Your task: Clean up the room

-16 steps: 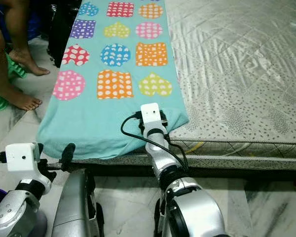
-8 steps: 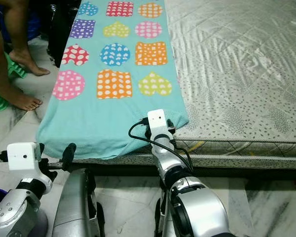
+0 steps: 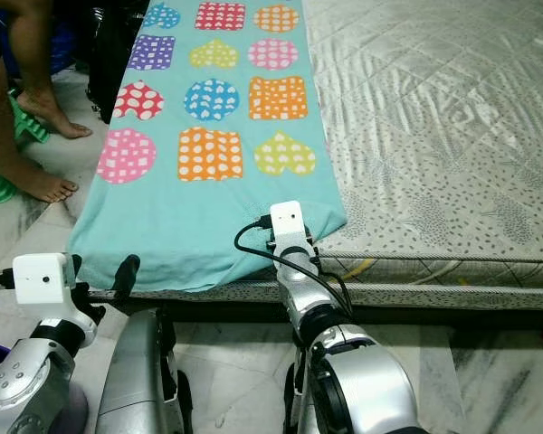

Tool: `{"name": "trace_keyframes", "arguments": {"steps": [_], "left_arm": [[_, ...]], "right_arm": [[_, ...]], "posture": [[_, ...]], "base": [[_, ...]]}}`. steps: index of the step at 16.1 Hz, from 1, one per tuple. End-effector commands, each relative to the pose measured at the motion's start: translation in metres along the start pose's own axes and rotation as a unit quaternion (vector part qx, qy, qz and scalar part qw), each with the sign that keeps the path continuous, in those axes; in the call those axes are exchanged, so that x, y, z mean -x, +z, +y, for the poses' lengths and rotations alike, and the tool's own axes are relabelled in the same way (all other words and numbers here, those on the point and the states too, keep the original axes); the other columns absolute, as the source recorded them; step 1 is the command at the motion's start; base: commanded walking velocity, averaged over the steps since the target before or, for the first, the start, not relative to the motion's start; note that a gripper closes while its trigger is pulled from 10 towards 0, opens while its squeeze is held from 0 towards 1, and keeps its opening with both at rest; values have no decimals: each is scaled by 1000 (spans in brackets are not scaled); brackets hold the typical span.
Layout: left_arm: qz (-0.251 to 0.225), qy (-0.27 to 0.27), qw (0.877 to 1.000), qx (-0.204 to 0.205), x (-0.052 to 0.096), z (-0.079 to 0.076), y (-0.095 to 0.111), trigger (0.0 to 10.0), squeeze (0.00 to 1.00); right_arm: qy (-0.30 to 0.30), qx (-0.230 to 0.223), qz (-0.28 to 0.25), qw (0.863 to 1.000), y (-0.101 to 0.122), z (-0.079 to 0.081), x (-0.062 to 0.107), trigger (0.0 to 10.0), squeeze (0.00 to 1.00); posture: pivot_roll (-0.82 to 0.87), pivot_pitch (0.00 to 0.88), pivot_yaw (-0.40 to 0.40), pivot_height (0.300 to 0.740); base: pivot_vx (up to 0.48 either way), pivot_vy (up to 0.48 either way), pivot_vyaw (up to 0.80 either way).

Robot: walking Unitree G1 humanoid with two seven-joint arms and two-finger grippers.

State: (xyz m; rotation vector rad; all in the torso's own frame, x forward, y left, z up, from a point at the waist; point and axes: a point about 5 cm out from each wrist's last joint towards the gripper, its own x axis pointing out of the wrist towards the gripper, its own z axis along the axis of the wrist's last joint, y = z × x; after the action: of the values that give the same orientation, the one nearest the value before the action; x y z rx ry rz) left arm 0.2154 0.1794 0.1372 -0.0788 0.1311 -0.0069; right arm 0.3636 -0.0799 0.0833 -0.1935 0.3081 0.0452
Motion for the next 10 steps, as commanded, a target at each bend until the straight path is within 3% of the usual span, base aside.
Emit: {"name": "trace_keyframes", "arguments": {"steps": [1,10], "left_arm": [[10,7,1000,-2,1,3,-4,10000,0],[6,13,1000,3,-3,6,-3,10000,0]], "right_arm": [[5,-19,18,1000,-7,1,1,0,0],[24,-91,2,996,-2,-8,-1,0,0]], "posture": [[171,254,10,531],[163,245,6,531]], "base": [[0,0,0],[0,0,0]]}}
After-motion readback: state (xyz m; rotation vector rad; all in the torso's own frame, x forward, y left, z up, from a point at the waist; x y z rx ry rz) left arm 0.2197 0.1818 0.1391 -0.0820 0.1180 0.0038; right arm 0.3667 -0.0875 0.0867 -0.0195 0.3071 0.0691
